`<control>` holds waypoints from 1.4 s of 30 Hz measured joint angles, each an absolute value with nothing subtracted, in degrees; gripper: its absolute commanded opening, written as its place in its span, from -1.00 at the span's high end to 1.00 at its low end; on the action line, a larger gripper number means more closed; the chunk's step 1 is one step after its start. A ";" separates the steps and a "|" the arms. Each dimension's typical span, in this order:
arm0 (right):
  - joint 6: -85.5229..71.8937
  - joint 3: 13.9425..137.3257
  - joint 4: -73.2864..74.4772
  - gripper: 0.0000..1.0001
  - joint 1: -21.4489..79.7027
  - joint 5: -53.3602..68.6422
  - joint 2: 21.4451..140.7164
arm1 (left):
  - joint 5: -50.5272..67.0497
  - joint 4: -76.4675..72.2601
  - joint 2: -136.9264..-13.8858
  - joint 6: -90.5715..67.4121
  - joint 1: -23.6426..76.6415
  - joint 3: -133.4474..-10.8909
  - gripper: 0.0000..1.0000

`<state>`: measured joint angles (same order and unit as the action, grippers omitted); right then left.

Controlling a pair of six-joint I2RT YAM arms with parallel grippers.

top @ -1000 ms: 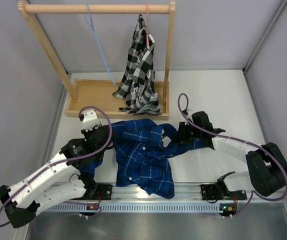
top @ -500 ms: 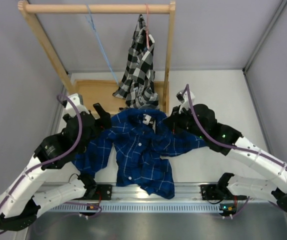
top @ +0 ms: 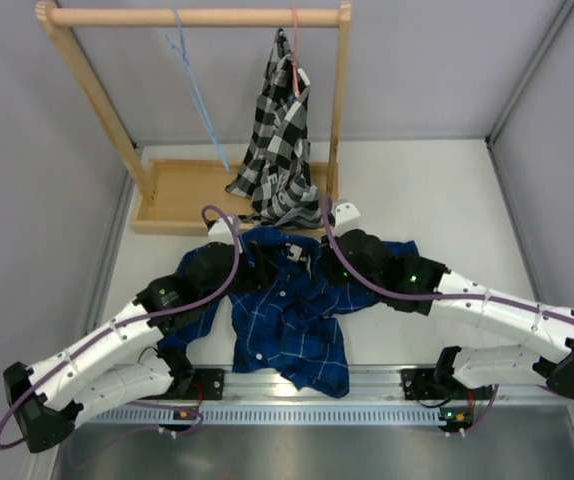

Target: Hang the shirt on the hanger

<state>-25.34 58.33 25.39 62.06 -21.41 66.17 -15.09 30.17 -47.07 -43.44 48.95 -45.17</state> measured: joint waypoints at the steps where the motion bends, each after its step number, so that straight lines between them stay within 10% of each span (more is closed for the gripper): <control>1: -25.32 58.70 25.36 1.00 62.39 -21.78 66.39 | -15.05 28.82 -47.99 -43.57 48.95 -44.75 -0.33; 8: -25.30 59.37 25.30 1.00 63.37 -22.79 66.74 | -18.83 24.01 -53.65 -44.29 48.95 -42.52 0.07; 15: -25.34 59.18 24.08 1.00 64.10 -20.99 66.74 | -23.92 20.60 -53.98 -44.16 48.12 -41.04 0.04; 21: -25.58 57.91 22.79 1.00 64.40 -19.46 66.67 | -23.92 17.15 -56.55 -43.99 46.15 -40.64 0.99; 23: -25.56 57.23 22.31 0.96 64.40 -19.33 66.28 | -23.83 16.67 -56.18 -43.88 46.00 -39.79 1.00; 25: -25.71 56.23 21.80 0.29 64.40 -19.16 65.23 | -23.81 16.53 -54.96 -43.77 45.98 -39.05 1.00; 28: -24.49 54.94 21.41 -0.06 64.40 -18.26 62.26 | -23.79 17.17 -50.37 -42.96 45.91 -38.09 1.00; 34: -20.93 59.02 23.05 -0.09 64.45 -14.39 56.84 | -22.52 17.67 -40.03 -38.96 45.91 -38.06 1.00; 42: -12.40 94.45 26.35 -0.09 64.55 -14.22 74.15 | -19.68 19.38 -31.94 -37.91 45.91 -35.51 1.00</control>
<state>-12.40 94.45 26.35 64.55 -14.22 74.15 -19.68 19.38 -31.94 -37.91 45.91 -35.51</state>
